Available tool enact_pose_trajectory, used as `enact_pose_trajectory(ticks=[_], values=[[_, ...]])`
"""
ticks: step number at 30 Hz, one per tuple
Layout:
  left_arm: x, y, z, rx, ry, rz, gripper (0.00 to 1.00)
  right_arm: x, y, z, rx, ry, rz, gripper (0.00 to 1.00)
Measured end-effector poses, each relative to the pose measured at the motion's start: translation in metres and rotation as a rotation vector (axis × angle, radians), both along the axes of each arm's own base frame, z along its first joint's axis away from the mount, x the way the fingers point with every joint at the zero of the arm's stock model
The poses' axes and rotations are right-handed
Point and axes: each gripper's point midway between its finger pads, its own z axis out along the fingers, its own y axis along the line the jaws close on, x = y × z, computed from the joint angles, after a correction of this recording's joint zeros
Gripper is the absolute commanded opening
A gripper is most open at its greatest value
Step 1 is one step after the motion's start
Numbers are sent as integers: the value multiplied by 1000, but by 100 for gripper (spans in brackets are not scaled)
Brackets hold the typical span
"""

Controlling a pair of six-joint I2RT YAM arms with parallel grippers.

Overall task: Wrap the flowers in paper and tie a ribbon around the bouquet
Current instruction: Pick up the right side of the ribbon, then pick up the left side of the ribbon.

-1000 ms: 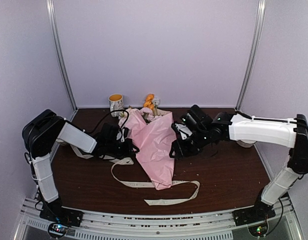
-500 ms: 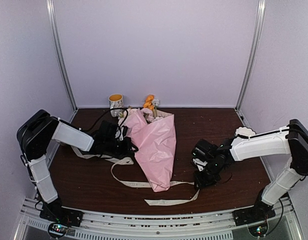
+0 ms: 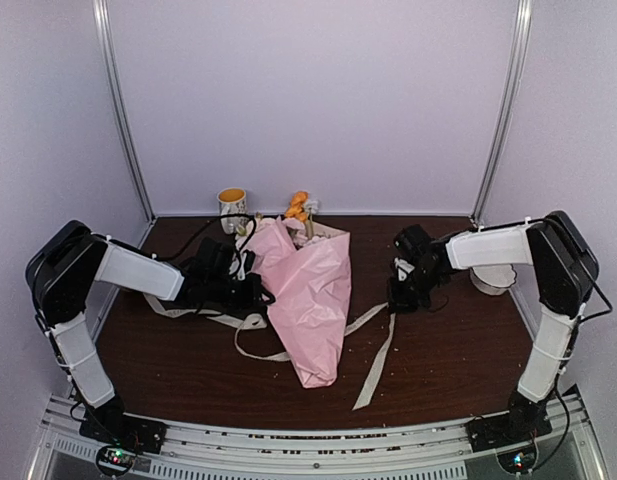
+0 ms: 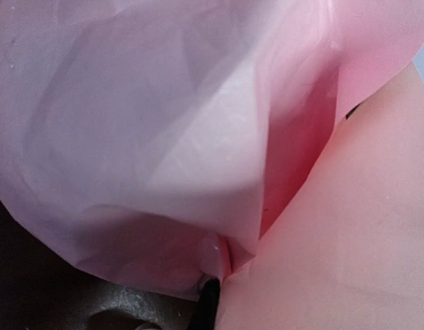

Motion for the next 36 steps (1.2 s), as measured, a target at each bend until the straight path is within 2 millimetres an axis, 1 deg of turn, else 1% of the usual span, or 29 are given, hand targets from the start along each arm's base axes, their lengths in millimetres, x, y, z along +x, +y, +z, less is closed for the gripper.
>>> enact_pose_trajectory(ticks=[1, 3, 5, 7, 8, 9, 10, 11, 13, 14, 15, 16, 17, 18, 19, 20, 21, 22, 23, 24, 25, 26, 27, 28, 30, 31, 33, 35, 36], values=[[0, 0, 1, 2, -2, -1, 0, 32, -13, 6, 3, -38, -63, 0], [-2, 1, 3, 11, -7, -5, 0, 80, -34, 22, 8, -113, -151, 0], [-3, 2, 5, 18, -15, -9, 0, 112, -52, 47, -1, -183, -209, 0], [-4, 2, 4, 28, -19, -16, 0, 139, -57, 88, 2, -274, -234, 0], [-5, 2, 3, 35, -18, -19, 0, 152, -53, 117, 19, -338, -233, 0], [-6, 2, 2, 40, -18, -23, 0, 159, -49, 138, 32, -387, -231, 0], [-7, 2, 1, 43, -20, -25, 0, 163, -45, 166, 46, -445, -227, 0], [-7, 2, 0, 45, -21, -27, 0, 163, -40, 199, 64, -511, -220, 0], [-7, 2, -2, 50, -19, -29, 0, 151, -29, 264, 102, -639, -193, 0], [-7, 2, -4, 54, -17, -30, 0, 140, -21, 298, 128, -709, -172, 0], [-8, 2, -6, 56, -15, -31, 0, 130, -12, 321, 153, -757, -151, 0], [-8, 2, -7, 59, -12, -32, 0, 113, 4, 349, 202, -817, -110, 0], [-8, 2, -9, 61, -11, -33, 0, 96, 22, 368, 252, -857, -62, 0], [-8, 2, -10, 63, -9, -34, 0, 79, 44, 380, 306, -879, -4, 0], [-8, 2, -11, 64, -8, -34, 0, 63, 70, 385, 364, -885, 66, 0], [-8, 2, -12, 64, -7, -35, 0, 50, 94, 384, 410, -875, 129, 0], [-8, 2, -12, 64, -7, -35, 0, 39, 121, 377, 454, -851, 196, 0], [-8, 2, -12, 64, -8, -35, 0, 32, 139, 370, 485, -829, 240, 0], [-8, 2, -12, 62, -9, -36, 0, 28, 165, 352, 519, -786, 289, 0], [-8, 1, -13, 62, -8, -37, 0, 25, 185, 325, 538, -729, 325, 0], [-8, 1, -14, 61, -7, -37, 0, 23, 200, 296, 545, -668, 345, 0], [-8, 1, -15, 61, -7, -37, 0, 20, 212, 256, 545, -585, 357, 0], [-8, 2, -15, 60, -8, -37, 0, 16, 218, 221, 538, -507, 358, 0], [-8, 2, -16, 60, -8, -37, 0, 13, 222, 180, 517, -419, 352, 0], [-8, 1, -17, 58, -8, -38, 0, 6, 221, 119, 469, -286, 334, 0], [-8, 1, -18, 59, -6, -39, 0, 3, 220, 99, 451, -243, 327, 0], [-8, 1, -20, 59, -4, -39, 0, -3, 217, 69, 422, -180, 313, 0], [-8, 1, -21, 60, -2, -39, 0, -6, 216, 58, 410, -155, 311, 0], [-8, 1, -21, 60, -2, -40, 4, -6, 216, 56, 406, -149, 311, 0]])
